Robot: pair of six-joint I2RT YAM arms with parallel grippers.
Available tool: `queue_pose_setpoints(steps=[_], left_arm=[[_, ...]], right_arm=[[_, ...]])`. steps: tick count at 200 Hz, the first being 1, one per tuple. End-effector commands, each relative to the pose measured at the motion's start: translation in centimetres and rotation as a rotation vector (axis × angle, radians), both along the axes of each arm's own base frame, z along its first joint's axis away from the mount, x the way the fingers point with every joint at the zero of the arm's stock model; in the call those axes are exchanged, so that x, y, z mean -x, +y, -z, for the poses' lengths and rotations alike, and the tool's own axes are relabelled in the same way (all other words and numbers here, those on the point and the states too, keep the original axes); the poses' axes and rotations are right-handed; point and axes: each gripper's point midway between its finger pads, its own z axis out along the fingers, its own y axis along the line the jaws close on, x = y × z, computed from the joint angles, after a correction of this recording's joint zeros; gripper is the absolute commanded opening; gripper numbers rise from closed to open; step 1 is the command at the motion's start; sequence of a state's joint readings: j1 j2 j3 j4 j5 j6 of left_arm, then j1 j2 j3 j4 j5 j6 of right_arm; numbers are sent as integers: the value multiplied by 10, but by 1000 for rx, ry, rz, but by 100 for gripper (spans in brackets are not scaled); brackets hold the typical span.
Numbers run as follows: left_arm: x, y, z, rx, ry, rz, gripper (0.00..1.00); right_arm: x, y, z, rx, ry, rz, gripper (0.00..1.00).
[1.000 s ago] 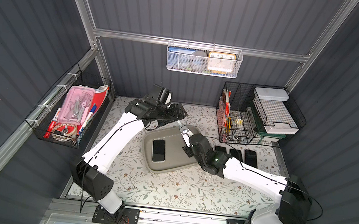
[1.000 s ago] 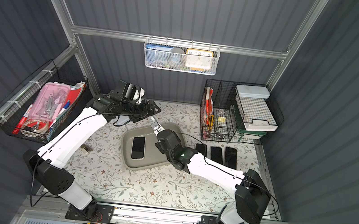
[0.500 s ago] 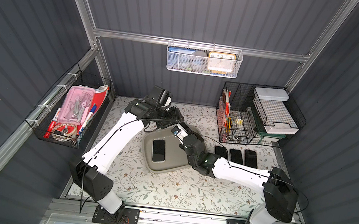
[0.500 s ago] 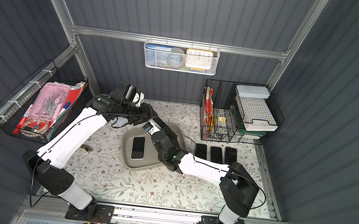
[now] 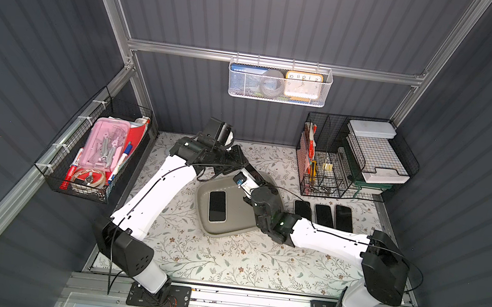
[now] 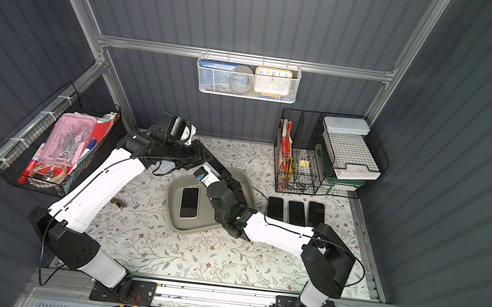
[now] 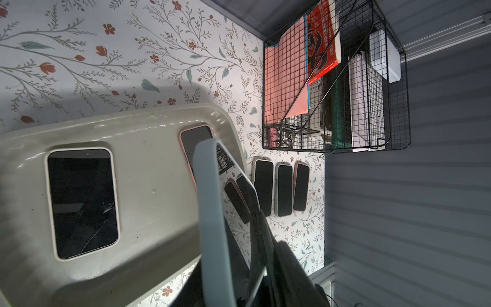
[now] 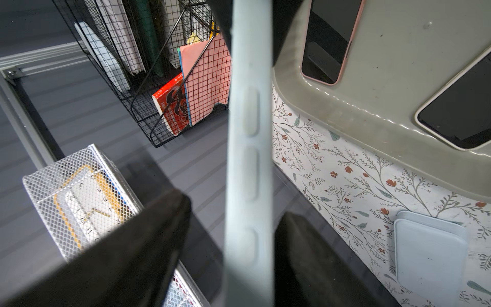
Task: Take the phone out of the storage box
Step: Place the phone at the center of the board.
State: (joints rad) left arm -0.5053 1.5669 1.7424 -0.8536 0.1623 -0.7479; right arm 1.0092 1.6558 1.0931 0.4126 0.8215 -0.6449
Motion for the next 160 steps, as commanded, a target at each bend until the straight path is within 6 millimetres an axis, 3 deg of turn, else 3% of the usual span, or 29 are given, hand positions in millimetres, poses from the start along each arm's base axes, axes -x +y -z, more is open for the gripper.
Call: queue_pose_setpoints(steps=[1, 20, 52, 59, 101, 132, 160], left_arm=[[-1, -1, -16, 57, -43, -28, 36], [-3, -4, -8, 51, -19, -15, 33], [-4, -4, -7, 49, -26, -19, 6], [-5, -4, -11, 55, -37, -18, 0], [-7, -4, -26, 83, -85, -28, 0], [-13, -5, -41, 121, -143, -47, 0], [-24, -9, -52, 142, -192, -49, 0]], right_arm=[[6, -3, -33, -108, -74, 24, 0], [8, -2, -35, -99, -91, 31, 0], [11, -2, -37, -106, -104, 39, 0], [11, -3, -37, -111, -104, 44, 15], [17, -4, -31, -126, -82, 50, 98], [30, -3, -26, -171, -16, -8, 99], [55, -7, -20, -286, 114, -119, 99]])
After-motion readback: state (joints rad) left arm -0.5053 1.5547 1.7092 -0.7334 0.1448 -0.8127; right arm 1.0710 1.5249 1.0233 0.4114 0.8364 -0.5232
